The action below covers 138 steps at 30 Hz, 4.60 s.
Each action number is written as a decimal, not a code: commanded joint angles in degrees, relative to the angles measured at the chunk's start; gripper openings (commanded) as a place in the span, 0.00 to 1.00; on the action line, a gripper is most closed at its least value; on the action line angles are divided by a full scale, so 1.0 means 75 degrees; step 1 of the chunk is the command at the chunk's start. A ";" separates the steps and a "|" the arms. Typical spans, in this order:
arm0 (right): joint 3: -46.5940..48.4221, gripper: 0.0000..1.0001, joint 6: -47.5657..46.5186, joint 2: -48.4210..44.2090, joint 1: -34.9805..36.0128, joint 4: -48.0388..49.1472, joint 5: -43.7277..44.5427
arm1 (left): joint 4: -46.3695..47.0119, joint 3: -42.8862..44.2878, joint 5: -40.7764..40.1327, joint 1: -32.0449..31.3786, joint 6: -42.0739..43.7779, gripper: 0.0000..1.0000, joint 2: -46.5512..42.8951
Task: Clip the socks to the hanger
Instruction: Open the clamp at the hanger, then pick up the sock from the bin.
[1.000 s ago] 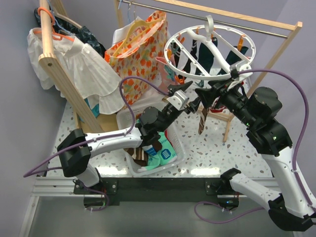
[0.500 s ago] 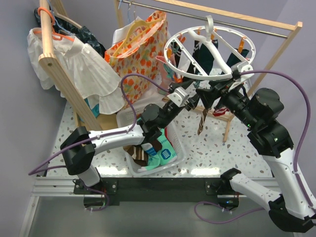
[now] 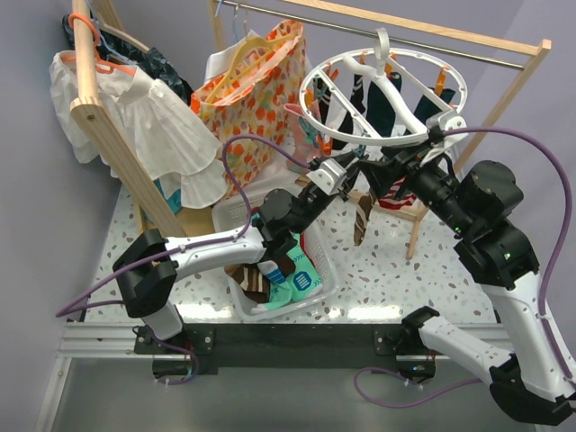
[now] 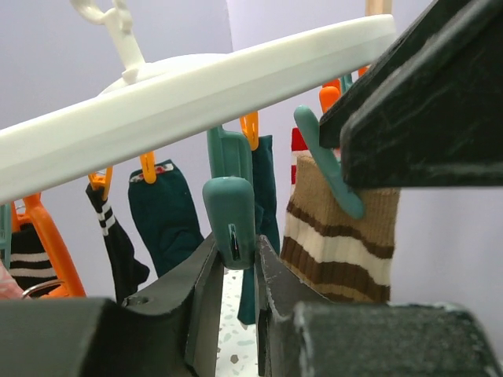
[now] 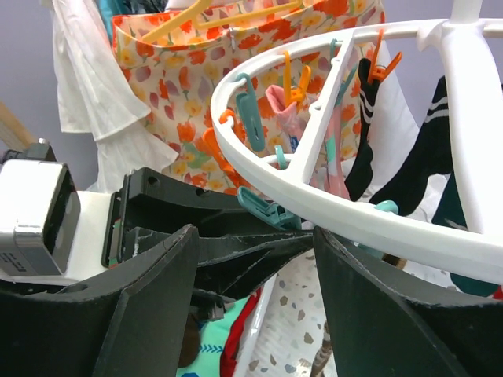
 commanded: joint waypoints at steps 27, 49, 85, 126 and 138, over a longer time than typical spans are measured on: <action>0.0963 0.59 0.0798 0.0946 0.0010 -0.0735 0.0103 | -0.1701 0.0199 0.0119 -0.0264 -0.0955 0.01 -0.1185; 0.0236 0.58 0.1125 0.0570 -0.0002 0.0658 0.0798 | -0.2053 0.0316 0.0623 -0.0287 -0.1108 0.01 -0.1068; -0.0361 0.10 0.0938 0.0453 0.0010 0.1023 0.0691 | -0.3585 -0.1113 -0.0511 -0.0287 -0.2640 0.70 -0.2473; -0.0771 0.10 0.0821 0.0242 -0.0002 0.1047 0.0820 | -1.1018 -0.0903 -0.1158 0.1927 -0.5045 0.30 0.0069; -0.0690 0.11 0.0833 0.0196 0.0010 0.0976 0.0820 | -1.0737 -0.0879 -0.2001 0.1927 -0.4824 0.00 -0.2190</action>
